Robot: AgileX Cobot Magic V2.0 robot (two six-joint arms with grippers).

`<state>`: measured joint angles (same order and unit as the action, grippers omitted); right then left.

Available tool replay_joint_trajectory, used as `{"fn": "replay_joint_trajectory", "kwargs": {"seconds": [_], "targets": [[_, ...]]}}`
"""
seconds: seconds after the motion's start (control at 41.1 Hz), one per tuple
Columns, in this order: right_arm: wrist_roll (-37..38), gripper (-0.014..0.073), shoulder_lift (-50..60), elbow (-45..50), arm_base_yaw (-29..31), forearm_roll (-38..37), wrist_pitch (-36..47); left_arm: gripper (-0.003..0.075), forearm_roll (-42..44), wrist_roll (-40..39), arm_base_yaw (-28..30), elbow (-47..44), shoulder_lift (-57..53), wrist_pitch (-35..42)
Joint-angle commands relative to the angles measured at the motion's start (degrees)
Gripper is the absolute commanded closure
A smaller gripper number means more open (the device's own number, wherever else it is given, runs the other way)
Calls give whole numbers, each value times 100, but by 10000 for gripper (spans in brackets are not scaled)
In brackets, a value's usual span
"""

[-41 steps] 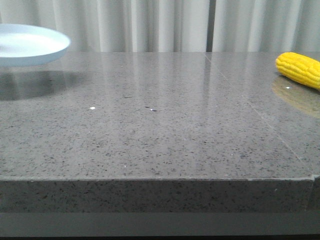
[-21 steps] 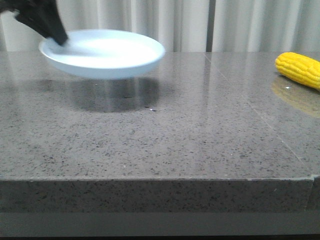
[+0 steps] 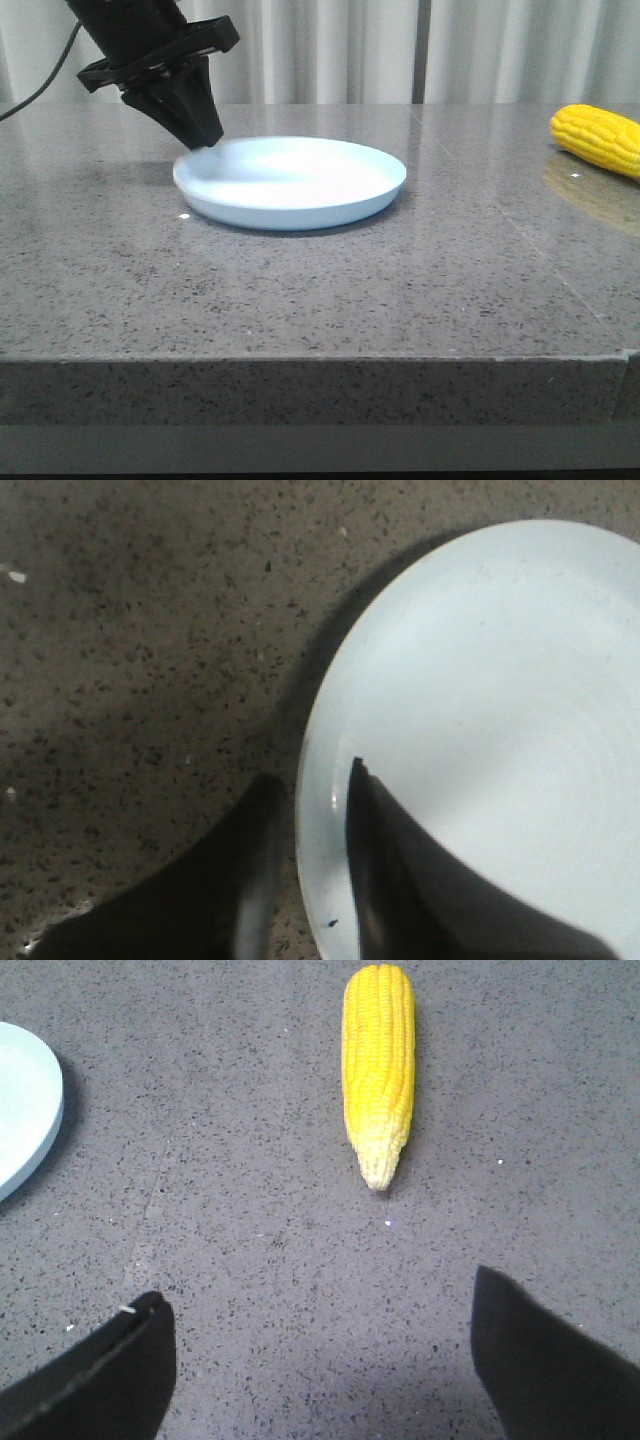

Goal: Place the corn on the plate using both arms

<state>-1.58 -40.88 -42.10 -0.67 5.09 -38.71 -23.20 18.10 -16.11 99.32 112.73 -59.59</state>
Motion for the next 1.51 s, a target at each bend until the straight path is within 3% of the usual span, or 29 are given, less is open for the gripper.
{"fn": "replay_joint_trajectory", "kwargs": {"seconds": [0.0,0.073,0.292,0.487,0.608,0.827,1.071,1.484], "targets": [[-63,-31,-28,-198,44,37,413,363,-160,-39,-52,185,-318,45],[-63,-31,-28,-198,44,37,413,321,95,-39,-38,246,-318,-4],[-63,-31,-28,-198,44,37,413,321,801,-92,-168,355,-914,-32],[-63,-31,-28,-198,44,37,413,321,2532,-874,-899,161,-1716,-215],[-63,-31,-28,-198,44,37,413,321,3248,-1427,-1356,-454,-2349,-101],[-63,-31,-28,-198,44,37,413,321,3248,-1727,-1763,-1661,-3656,403],[-63,-31,-28,-198,44,37,413,321,3236,-2163,-1771,-2759,-4973,548],[-63,-31,-28,-198,44,37,413,321,3177,-2173,-1771,-4297,-6890,670]]}}
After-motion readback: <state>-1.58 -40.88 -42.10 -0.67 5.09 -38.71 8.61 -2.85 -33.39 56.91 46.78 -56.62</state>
